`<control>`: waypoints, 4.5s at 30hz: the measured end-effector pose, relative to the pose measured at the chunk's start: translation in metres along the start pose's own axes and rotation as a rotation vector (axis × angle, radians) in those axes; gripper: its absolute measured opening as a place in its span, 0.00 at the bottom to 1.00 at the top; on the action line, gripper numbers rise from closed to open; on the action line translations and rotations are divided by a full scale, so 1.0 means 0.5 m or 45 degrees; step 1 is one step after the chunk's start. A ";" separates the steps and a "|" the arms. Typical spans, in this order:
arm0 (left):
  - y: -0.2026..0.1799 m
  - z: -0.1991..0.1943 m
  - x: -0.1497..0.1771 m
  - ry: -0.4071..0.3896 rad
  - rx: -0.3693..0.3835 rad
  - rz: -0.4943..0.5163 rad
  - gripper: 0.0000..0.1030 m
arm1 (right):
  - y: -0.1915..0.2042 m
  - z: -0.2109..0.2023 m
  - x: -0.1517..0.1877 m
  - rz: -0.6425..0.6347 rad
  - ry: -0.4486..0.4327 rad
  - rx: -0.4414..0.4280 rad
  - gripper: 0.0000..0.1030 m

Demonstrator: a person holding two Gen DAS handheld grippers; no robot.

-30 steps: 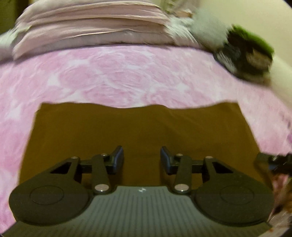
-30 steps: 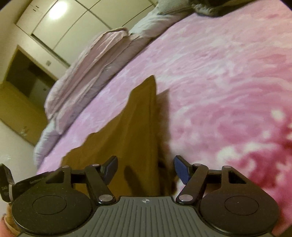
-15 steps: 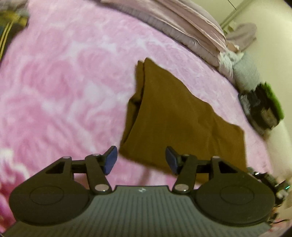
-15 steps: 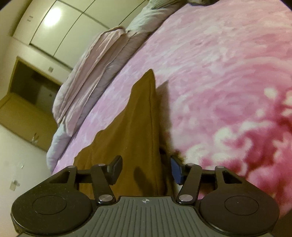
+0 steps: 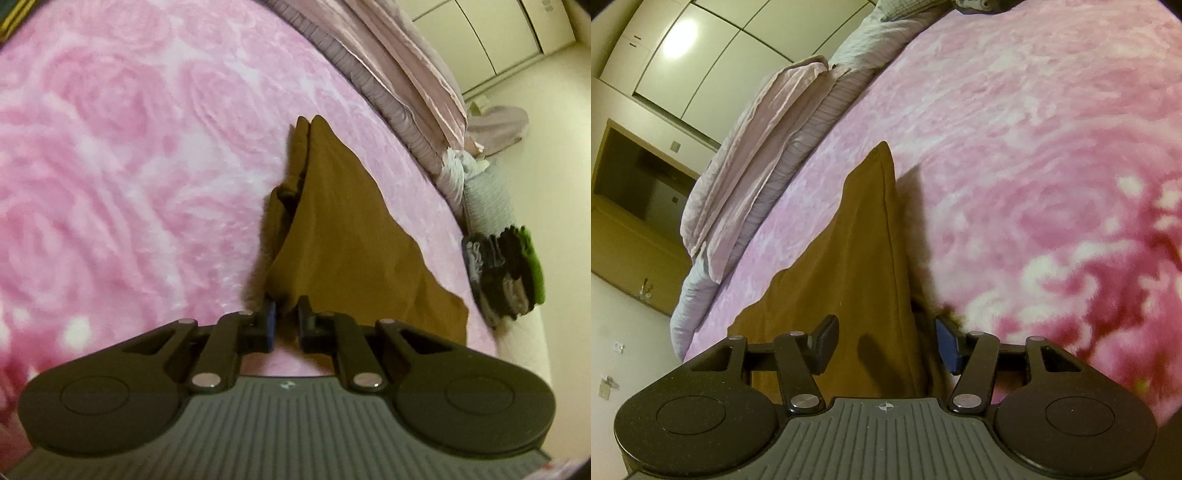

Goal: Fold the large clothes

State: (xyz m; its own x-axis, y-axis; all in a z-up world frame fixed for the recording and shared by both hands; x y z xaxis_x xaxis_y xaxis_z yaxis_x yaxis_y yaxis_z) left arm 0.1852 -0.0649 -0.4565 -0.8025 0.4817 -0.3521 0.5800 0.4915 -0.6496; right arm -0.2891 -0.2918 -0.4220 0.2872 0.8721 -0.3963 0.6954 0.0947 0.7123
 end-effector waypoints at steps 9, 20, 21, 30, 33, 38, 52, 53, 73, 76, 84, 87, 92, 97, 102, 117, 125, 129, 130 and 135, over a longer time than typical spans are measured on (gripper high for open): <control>0.011 -0.052 -0.032 -0.039 -0.037 0.101 0.14 | -0.014 0.013 0.003 -0.162 0.042 -0.116 0.51; 0.086 -0.100 -0.076 -0.071 -0.096 0.015 0.14 | 0.058 0.043 -0.003 -0.141 0.113 0.169 0.06; 0.089 -0.102 -0.078 -0.070 -0.102 0.020 0.14 | 0.088 0.047 -0.006 -0.165 0.132 0.277 0.06; 0.129 -0.130 -0.100 -0.087 -0.100 -0.001 0.14 | 0.478 0.135 0.102 -0.943 0.006 0.768 0.06; 0.150 -0.146 -0.105 -0.097 -0.093 -0.023 0.14 | 0.592 0.206 0.214 -1.211 -0.007 0.730 0.06; 0.184 -0.163 -0.103 -0.099 -0.100 -0.063 0.13 | 0.640 0.361 0.436 -1.586 0.082 0.712 0.07; 0.082 -0.155 -0.104 -0.054 0.040 0.113 0.15 | 0.544 0.192 0.444 -1.271 0.158 0.233 0.48; 0.063 -0.145 -0.110 -0.046 0.064 0.139 0.17 | 0.531 0.179 0.402 -1.173 0.121 0.222 0.48; -0.140 0.190 -0.250 0.222 0.203 0.287 0.50 | 0.314 0.347 0.046 -0.570 0.096 0.414 0.48; -0.148 0.197 -0.252 0.230 0.274 0.274 0.40 | 0.316 0.356 0.047 -0.611 0.103 0.416 0.48; -0.147 0.180 -0.245 0.152 0.264 0.360 0.12 | 0.336 0.362 0.060 -0.709 0.096 0.434 0.47; -0.159 0.128 -0.250 0.045 0.234 0.453 0.11 | 0.372 0.370 0.080 -0.808 0.089 0.427 0.47; -0.132 0.086 -0.279 -0.017 0.141 0.455 0.11 | 0.438 0.411 0.132 -0.994 0.097 0.435 0.47; -0.069 0.123 -0.264 0.012 0.079 0.389 0.14 | 0.453 0.467 0.186 -1.174 0.084 0.515 0.47; -0.043 0.112 -0.274 -0.015 0.146 0.304 0.17 | 0.419 0.436 0.171 -1.056 0.008 0.433 0.47; -0.127 0.207 -0.272 -0.109 -0.025 0.687 0.22 | 0.356 0.467 0.122 -0.832 0.038 0.210 0.44; -0.121 -0.006 -0.175 -0.257 -0.024 0.713 0.18 | 0.378 0.236 0.226 -0.925 -0.002 0.054 0.24; -0.114 -0.082 -0.056 -0.225 0.031 0.740 0.18 | 0.370 0.181 0.338 -1.043 0.039 -0.003 0.07; -0.112 -0.078 -0.033 -0.201 0.012 0.758 0.19 | 0.364 0.184 0.359 -1.057 0.048 -0.006 0.07; -0.058 -0.013 0.013 -0.160 -0.175 0.701 0.18 | 0.321 0.259 0.394 -1.107 0.184 0.125 0.06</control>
State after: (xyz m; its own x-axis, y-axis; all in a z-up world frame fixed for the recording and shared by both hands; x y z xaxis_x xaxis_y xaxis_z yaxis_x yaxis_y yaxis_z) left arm 0.1639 -0.0713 -0.4354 -0.3829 0.6073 -0.6961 0.9228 0.2865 -0.2576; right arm -0.0356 -0.1669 -0.4611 -0.4504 0.5635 -0.6926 0.6843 0.7161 0.1377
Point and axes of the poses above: each gripper's, at about its wrist camera, not at the fingertips, and z roughly the way its jaws point, y to its left, x to its underside, the point moved 2 cm from there along z, roughly the way its jaws point, and after that the axes turned 2 degrees about y, right-handed, at the moved point
